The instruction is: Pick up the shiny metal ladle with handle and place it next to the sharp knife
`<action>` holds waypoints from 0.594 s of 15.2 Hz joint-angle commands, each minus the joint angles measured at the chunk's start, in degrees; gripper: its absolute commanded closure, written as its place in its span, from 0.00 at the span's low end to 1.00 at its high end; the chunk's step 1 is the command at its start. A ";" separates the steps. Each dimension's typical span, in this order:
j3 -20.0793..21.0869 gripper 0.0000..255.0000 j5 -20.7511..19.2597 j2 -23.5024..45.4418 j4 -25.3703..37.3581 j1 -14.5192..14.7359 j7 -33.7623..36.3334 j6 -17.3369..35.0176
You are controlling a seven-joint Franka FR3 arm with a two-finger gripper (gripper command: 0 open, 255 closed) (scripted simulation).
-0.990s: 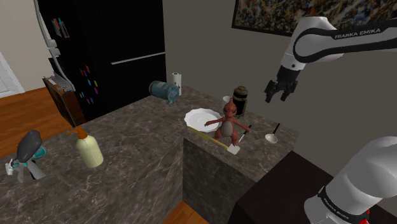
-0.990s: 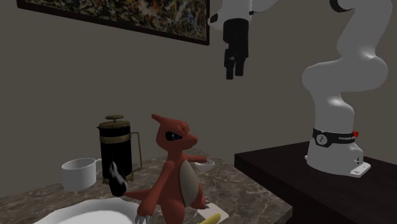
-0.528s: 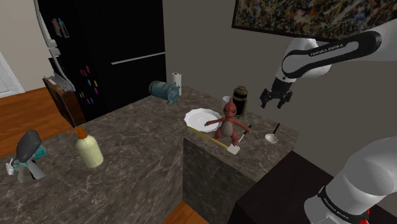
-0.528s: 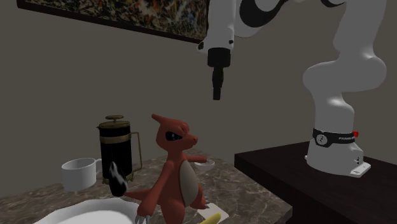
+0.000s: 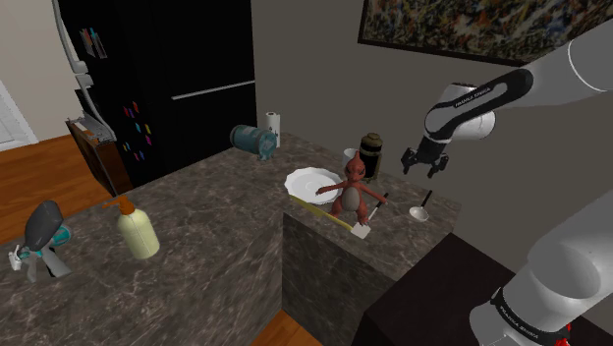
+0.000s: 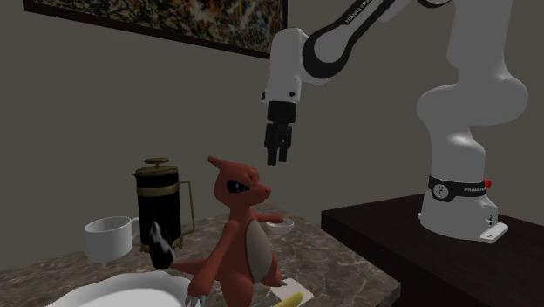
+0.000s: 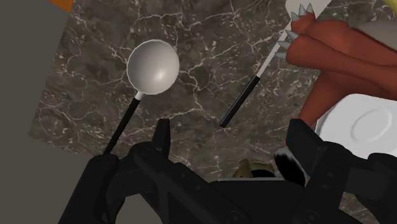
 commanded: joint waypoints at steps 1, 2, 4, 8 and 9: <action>-0.96 0.00 1.05 3.98 0.64 -0.83 0.89 3.73; -1.38 0.00 1.75 5.87 1.05 -1.20 1.23 5.34; -2.16 0.00 3.47 9.68 2.02 -1.95 1.68 8.42; -3.02 0.00 8.26 17.38 4.48 -3.90 1.65 13.97; -3.02 0.00 9.68 19.30 5.20 -4.56 1.49 15.22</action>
